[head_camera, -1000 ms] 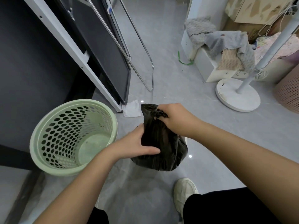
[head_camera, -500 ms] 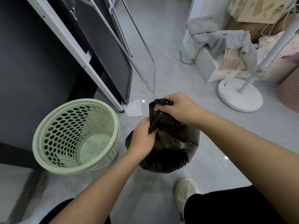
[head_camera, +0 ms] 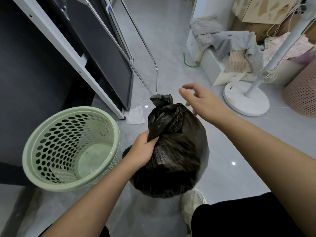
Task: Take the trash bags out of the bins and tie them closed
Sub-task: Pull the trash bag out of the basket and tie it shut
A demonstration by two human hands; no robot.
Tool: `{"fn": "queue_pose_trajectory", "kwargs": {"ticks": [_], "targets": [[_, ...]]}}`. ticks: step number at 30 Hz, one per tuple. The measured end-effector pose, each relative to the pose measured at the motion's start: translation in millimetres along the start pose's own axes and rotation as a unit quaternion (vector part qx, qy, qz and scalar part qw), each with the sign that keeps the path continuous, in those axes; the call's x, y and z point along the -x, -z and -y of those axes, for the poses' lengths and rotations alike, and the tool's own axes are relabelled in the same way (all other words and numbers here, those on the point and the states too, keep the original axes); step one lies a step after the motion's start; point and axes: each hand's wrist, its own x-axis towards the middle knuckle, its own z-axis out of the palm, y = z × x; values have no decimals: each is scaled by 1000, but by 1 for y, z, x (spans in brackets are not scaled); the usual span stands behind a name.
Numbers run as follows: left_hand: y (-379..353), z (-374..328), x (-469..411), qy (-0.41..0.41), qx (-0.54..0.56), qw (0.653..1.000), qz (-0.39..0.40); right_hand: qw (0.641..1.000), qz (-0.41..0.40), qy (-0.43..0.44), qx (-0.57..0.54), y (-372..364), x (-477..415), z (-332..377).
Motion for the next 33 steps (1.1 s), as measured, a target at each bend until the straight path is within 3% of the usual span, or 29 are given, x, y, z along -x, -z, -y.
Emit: {"fn": "queue_pose_trajectory", "kwargs": {"ticks": [2,6,8,12,18,22,30,33], "targets": [[5,-2,-1,-2,6,1000,-12,999,-11,-33,-11,5,-3,-14],[20,-7,-8,14,38,998,-55,973,200,-83,-78,2,7,-34],[25,-8,-12,26,65,994,-87,970,235,-55,-34,-9,10,-37],[26,-10,-16,62,141,978,-141,990,136,-4,28,-36,9,-28],[19,-14,-19,84,237,949,-189,987,87,12,-132,-54,13,-18],[13,-20,-19,88,257,943,-190,987,68,14,-148,-65,14,-11],[18,-21,-13,26,111,988,-100,971,118,-50,-202,-71,14,-9],[36,-27,-19,-22,-70,994,-79,953,137,-89,-254,-69,10,-8]]}}
